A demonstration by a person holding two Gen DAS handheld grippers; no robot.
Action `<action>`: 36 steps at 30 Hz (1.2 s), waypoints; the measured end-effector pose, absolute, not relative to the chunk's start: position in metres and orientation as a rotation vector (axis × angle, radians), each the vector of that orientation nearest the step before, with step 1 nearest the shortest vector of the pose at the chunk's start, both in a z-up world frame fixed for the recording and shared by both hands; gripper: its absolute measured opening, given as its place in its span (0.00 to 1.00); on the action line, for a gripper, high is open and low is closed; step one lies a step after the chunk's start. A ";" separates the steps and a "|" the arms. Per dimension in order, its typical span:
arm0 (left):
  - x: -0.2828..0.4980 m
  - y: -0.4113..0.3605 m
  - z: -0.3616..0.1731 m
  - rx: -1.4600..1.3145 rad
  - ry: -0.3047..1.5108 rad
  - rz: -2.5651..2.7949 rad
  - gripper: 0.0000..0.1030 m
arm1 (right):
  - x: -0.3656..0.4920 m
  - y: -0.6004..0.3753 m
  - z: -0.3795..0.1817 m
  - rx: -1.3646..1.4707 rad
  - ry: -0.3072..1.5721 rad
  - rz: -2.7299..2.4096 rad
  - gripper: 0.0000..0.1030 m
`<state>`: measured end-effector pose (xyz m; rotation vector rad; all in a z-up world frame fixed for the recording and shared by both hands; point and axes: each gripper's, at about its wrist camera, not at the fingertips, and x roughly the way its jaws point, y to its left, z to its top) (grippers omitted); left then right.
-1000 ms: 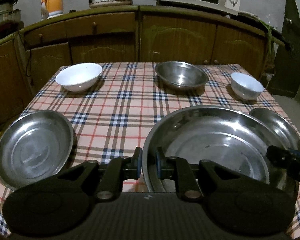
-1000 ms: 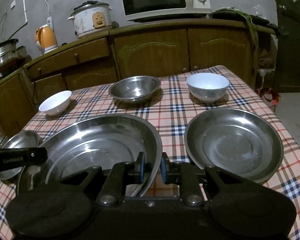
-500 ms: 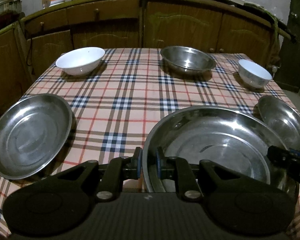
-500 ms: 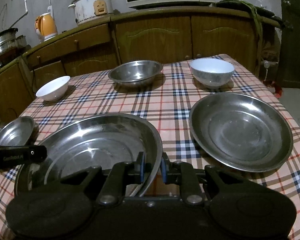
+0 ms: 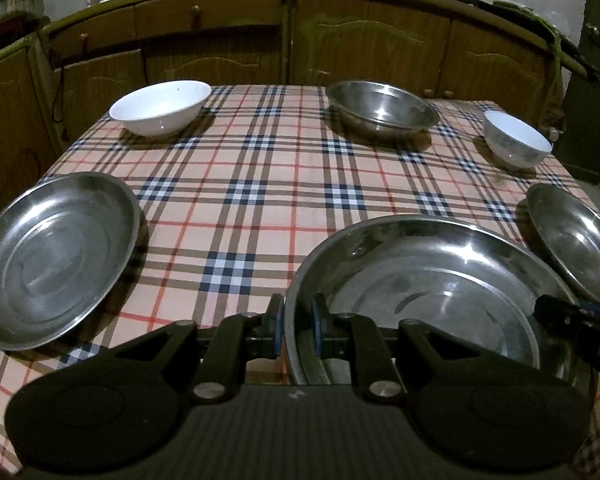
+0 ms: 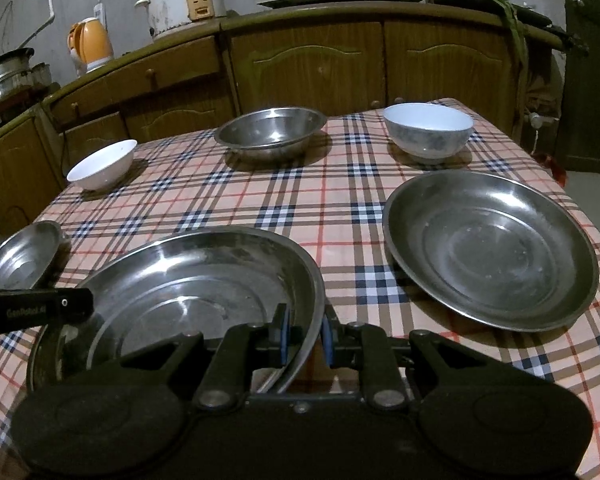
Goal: Organize plates and bowls
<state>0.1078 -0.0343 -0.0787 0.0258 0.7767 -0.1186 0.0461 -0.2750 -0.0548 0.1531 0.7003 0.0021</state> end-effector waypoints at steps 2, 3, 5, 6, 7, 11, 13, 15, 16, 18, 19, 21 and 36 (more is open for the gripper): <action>0.109 -0.033 -0.080 0.023 0.777 -0.117 0.15 | 0.047 -0.275 -0.057 0.154 0.703 0.003 0.21; 0.109 -0.033 -0.081 0.022 0.779 -0.118 0.15 | 0.047 -0.274 -0.058 0.152 0.704 0.002 0.21; 0.109 -0.033 -0.082 0.021 0.777 -0.118 0.15 | 0.048 -0.274 -0.060 0.155 0.706 0.002 0.21; 0.110 -0.033 -0.083 0.021 0.776 -0.119 0.15 | 0.048 -0.274 -0.061 0.155 0.707 0.002 0.21; 0.110 -0.032 -0.083 0.021 0.775 -0.119 0.15 | 0.048 -0.274 -0.061 0.154 0.708 0.002 0.21; 0.111 -0.032 -0.086 0.020 0.773 -0.119 0.15 | 0.050 -0.272 -0.064 0.147 0.708 0.004 0.21; 0.112 -0.031 -0.088 0.017 0.771 -0.118 0.15 | 0.051 -0.272 -0.065 0.144 0.705 0.004 0.21; 0.112 -0.030 -0.089 0.011 0.767 -0.118 0.16 | 0.050 -0.271 -0.065 0.138 0.700 0.006 0.21; 0.113 -0.030 -0.090 0.011 0.765 -0.118 0.16 | 0.051 -0.271 -0.066 0.135 0.698 0.007 0.21; 0.114 -0.029 -0.091 0.007 0.761 -0.120 0.16 | 0.051 -0.271 -0.066 0.132 0.694 0.007 0.21; 0.115 -0.030 -0.092 0.003 0.762 -0.119 0.16 | 0.051 -0.271 -0.066 0.130 0.693 0.006 0.21; 0.116 -0.031 -0.094 0.000 0.764 -0.121 0.16 | 0.052 -0.270 -0.067 0.127 0.692 0.003 0.21; 0.112 -0.027 -0.082 -0.022 0.735 -0.102 0.36 | 0.046 -0.288 -0.050 0.147 0.675 -0.058 0.27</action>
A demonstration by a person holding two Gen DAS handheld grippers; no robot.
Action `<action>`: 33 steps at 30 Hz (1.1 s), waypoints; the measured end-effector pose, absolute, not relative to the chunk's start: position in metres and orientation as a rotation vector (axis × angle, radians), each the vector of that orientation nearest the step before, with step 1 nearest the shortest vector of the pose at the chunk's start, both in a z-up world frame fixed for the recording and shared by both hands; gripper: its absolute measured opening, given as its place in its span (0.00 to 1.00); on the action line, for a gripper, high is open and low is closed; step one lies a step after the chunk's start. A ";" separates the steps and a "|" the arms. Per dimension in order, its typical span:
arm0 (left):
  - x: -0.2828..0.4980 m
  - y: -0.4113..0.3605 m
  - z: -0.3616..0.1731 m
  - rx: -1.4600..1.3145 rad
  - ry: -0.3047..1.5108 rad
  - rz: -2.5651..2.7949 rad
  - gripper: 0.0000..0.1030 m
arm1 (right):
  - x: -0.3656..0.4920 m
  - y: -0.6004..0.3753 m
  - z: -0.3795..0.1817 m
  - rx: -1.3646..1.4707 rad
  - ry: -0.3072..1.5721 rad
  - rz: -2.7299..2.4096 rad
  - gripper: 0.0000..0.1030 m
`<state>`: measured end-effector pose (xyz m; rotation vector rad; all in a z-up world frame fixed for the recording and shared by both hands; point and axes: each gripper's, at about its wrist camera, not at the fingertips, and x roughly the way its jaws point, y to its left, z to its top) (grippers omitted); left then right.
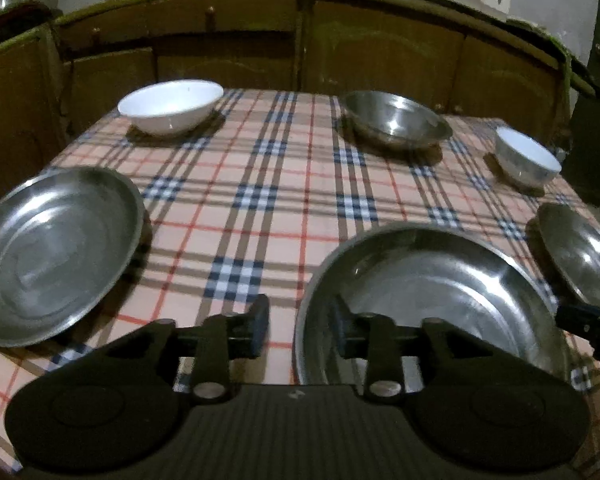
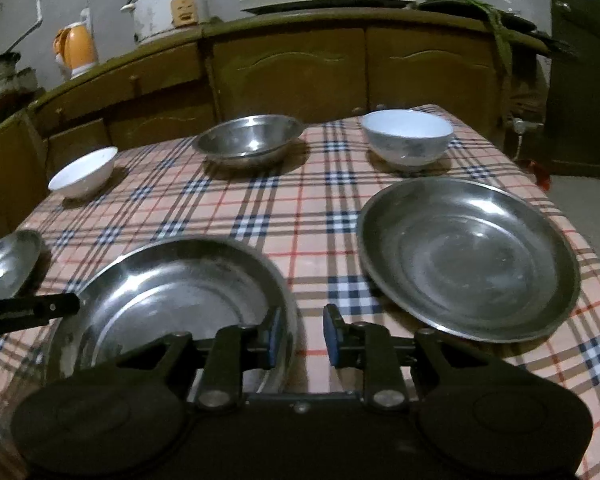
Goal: Organize plates and bowls
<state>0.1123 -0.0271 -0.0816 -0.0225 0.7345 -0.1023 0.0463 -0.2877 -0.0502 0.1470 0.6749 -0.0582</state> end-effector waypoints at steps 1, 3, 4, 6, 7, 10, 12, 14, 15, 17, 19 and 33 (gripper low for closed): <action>0.111 -0.028 -0.078 -0.025 0.727 -0.105 0.36 | 0.045 -0.290 -0.047 0.151 0.668 -0.063 0.27; 0.111 -0.032 -0.073 -0.035 0.720 -0.115 0.36 | 0.042 -0.295 -0.040 0.159 0.655 -0.069 0.28; 0.111 -0.034 -0.071 -0.039 0.718 -0.123 0.36 | 0.041 -0.298 -0.037 0.164 0.649 -0.073 0.29; 0.112 -0.042 -0.065 -0.041 0.713 -0.142 0.36 | 0.037 -0.306 -0.030 0.168 0.633 -0.089 0.30; 0.112 -0.047 -0.063 -0.040 0.710 -0.153 0.36 | 0.036 -0.309 -0.027 0.169 0.626 -0.098 0.30; 0.114 -0.065 -0.056 -0.034 0.703 -0.198 0.36 | 0.031 -0.324 -0.021 0.183 0.614 -0.133 0.30; 0.115 -0.078 -0.053 -0.029 0.698 -0.227 0.36 | 0.028 -0.335 -0.019 0.192 0.607 -0.158 0.30; 0.115 -0.094 -0.051 -0.017 0.696 -0.264 0.36 | 0.024 -0.347 -0.018 0.206 0.602 -0.179 0.31; 0.116 -0.103 -0.051 -0.008 0.696 -0.280 0.36 | 0.023 -0.353 -0.018 0.210 0.599 -0.190 0.31; 0.116 -0.117 -0.051 0.005 0.697 -0.306 0.36 | 0.020 -0.364 -0.018 0.215 0.597 -0.212 0.32; 0.119 -0.130 -0.053 0.016 0.701 -0.332 0.36 | 0.018 -0.378 -0.020 0.221 0.592 -0.238 0.33; 0.150 -0.209 -0.074 0.070 0.772 -0.411 0.53 | 0.043 -0.473 -0.045 0.293 0.622 -0.380 0.59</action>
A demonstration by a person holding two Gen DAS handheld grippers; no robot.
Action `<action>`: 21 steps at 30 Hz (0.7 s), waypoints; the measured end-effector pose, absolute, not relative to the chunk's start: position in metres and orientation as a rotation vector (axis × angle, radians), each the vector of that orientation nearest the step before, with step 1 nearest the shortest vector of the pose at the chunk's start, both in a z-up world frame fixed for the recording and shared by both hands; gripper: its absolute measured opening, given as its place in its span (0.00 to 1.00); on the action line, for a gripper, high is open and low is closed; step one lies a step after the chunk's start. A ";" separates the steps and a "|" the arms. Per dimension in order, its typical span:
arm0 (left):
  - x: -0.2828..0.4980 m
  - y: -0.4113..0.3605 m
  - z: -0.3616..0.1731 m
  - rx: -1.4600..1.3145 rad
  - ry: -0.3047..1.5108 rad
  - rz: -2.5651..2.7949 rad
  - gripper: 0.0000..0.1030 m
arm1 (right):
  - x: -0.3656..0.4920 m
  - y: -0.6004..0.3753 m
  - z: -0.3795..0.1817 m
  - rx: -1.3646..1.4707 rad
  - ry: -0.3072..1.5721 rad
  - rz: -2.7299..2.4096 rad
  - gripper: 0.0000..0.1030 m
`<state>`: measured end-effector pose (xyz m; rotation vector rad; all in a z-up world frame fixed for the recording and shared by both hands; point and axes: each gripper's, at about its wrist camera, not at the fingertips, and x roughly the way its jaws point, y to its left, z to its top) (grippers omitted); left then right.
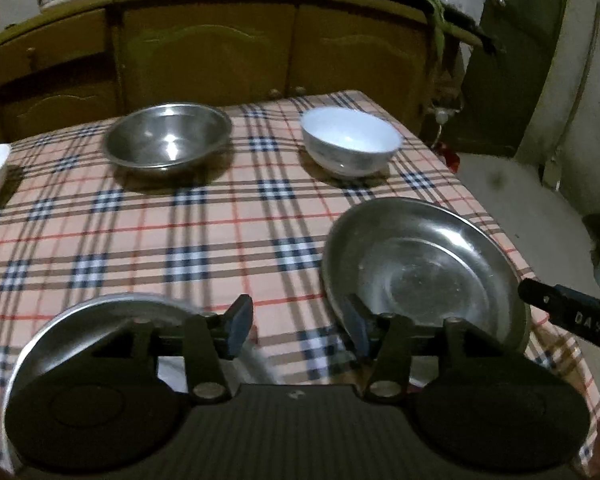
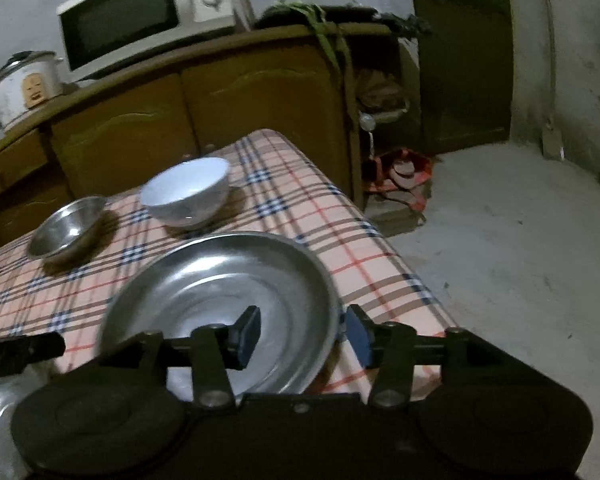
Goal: Organize plates and bowls
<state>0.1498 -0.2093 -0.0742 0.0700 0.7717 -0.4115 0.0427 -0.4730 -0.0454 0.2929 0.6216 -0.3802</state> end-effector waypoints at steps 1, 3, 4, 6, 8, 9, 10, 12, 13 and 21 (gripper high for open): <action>0.152 -0.216 -0.075 0.082 0.775 -0.412 0.53 | 0.046 -0.477 -0.047 0.296 0.626 -0.388 0.60; 0.160 -0.225 -0.080 0.096 0.785 -0.410 0.54 | 0.053 -0.487 -0.052 0.309 0.636 -0.394 0.60; 0.164 -0.227 -0.081 0.098 0.790 -0.407 0.54 | 0.056 -0.491 -0.054 0.315 0.641 -0.391 0.61; 0.173 -0.233 -0.086 0.103 0.805 -0.396 0.55 | 0.063 -0.495 -0.059 0.318 0.652 -0.390 0.62; 0.181 -0.237 -0.090 0.102 0.821 -0.390 0.55 | 0.070 -0.499 -0.063 0.321 0.667 -0.384 0.62; 0.184 -0.239 -0.091 0.104 0.827 -0.392 0.53 | 0.072 -0.500 -0.065 0.325 0.671 -0.381 0.62; 0.187 -0.241 -0.093 0.107 0.833 -0.392 0.52 | 0.075 -0.502 -0.067 0.331 0.675 -0.380 0.62; 0.193 -0.244 -0.097 0.113 0.854 -0.398 0.44 | 0.079 -0.505 -0.071 0.349 0.683 -0.375 0.62; 0.195 -0.246 -0.100 0.112 0.867 -0.401 0.38 | 0.081 -0.506 -0.072 0.359 0.684 -0.374 0.61; 0.198 -0.249 -0.102 0.085 0.883 -0.460 0.17 | 0.083 -0.508 -0.075 0.387 0.685 -0.370 0.17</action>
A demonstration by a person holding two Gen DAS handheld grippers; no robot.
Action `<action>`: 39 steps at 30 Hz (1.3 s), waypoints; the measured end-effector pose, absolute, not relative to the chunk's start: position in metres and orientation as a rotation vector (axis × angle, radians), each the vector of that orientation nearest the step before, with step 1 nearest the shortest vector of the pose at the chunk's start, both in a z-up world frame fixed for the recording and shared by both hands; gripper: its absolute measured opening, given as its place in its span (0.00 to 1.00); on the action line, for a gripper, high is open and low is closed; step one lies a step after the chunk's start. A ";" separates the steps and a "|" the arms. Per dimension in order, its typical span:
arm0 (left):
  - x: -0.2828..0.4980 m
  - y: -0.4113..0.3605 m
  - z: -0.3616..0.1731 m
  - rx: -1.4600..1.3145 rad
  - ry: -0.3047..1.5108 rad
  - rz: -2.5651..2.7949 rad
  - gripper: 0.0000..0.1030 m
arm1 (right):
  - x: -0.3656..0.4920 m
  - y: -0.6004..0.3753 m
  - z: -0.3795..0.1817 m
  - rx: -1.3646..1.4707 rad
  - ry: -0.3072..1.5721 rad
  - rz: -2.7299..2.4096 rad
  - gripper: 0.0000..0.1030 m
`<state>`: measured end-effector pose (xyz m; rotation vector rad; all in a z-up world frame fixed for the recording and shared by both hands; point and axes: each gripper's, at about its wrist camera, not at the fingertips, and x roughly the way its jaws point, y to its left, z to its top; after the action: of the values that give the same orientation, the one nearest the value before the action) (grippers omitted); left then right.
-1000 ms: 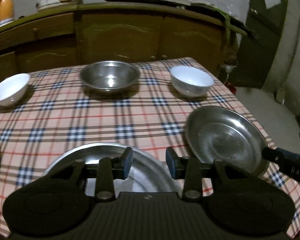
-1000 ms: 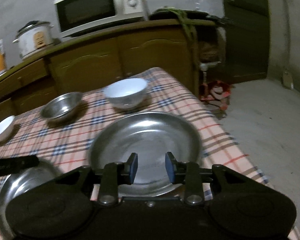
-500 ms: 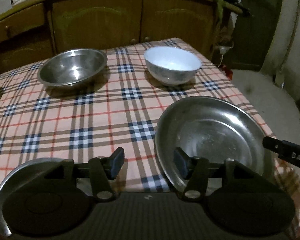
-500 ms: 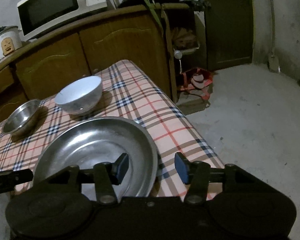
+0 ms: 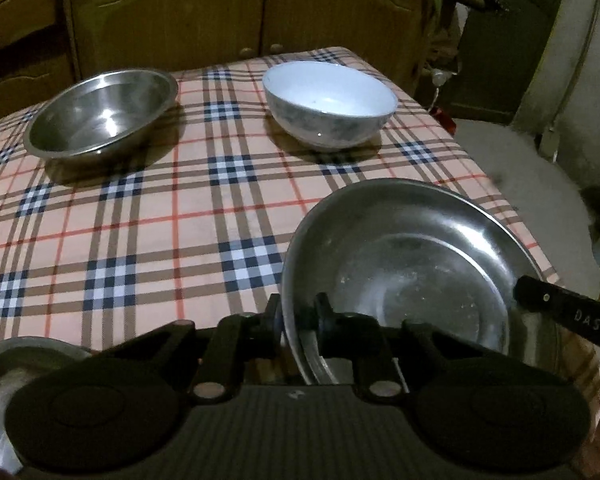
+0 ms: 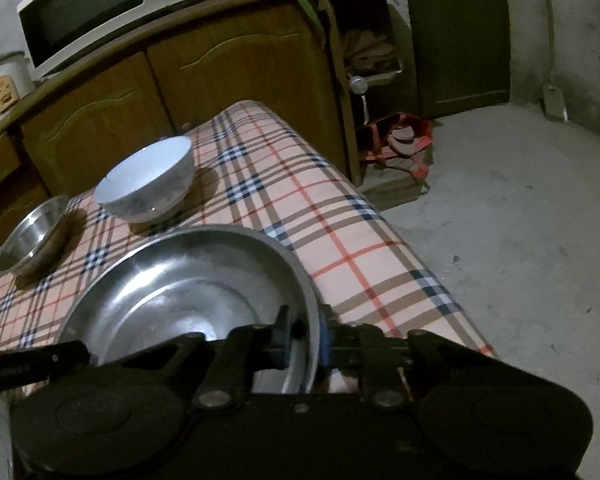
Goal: Organize plates and bowls
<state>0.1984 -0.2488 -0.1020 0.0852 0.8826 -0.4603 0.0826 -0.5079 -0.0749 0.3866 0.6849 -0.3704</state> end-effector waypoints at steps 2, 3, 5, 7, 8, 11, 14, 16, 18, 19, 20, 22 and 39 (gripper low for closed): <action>0.197 -0.246 -0.099 0.070 0.879 -0.464 0.16 | 0.079 -0.507 -0.072 0.391 0.674 -0.368 0.17; 0.195 -0.245 -0.096 0.068 0.876 -0.461 0.16 | 0.077 -0.505 -0.069 0.385 0.667 -0.367 0.17; 0.192 -0.245 -0.090 0.069 0.861 -0.463 0.16 | 0.073 -0.501 -0.062 0.370 0.653 -0.370 0.17; 0.187 -0.242 -0.082 0.068 0.842 -0.468 0.16 | 0.068 -0.499 -0.053 0.366 0.636 -0.371 0.17; 0.184 -0.241 -0.077 0.067 0.836 -0.470 0.16 | 0.065 -0.497 -0.048 0.364 0.630 -0.370 0.17; 0.175 -0.237 -0.065 0.067 0.815 -0.465 0.16 | 0.056 -0.491 -0.033 0.348 0.609 -0.363 0.17; 0.166 -0.232 -0.053 0.073 0.789 -0.456 0.16 | 0.046 -0.484 -0.019 0.336 0.591 -0.354 0.17; 0.159 -0.228 -0.045 0.075 0.774 -0.452 0.17 | 0.040 -0.479 -0.011 0.334 0.582 -0.348 0.17; 0.152 -0.222 -0.038 0.076 0.755 -0.448 0.17 | 0.033 -0.473 -0.003 0.330 0.569 -0.339 0.17; 0.148 -0.219 -0.034 0.075 0.749 -0.445 0.17 | 0.029 -0.470 0.001 0.326 0.561 -0.336 0.17; 0.145 -0.217 -0.032 0.076 0.744 -0.443 0.17 | 0.026 -0.467 0.005 0.320 0.554 -0.332 0.17; 0.138 -0.211 -0.026 0.077 0.736 -0.437 0.17 | 0.020 -0.460 0.011 0.311 0.547 -0.329 0.17; 0.104 -0.158 -0.001 0.088 0.681 -0.343 0.18 | -0.002 -0.399 0.036 0.269 0.513 -0.235 0.17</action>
<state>0.1040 -0.1580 -0.0008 0.0876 0.6805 -0.3431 -0.0024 -0.3987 0.0360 0.2694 0.5135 -0.2351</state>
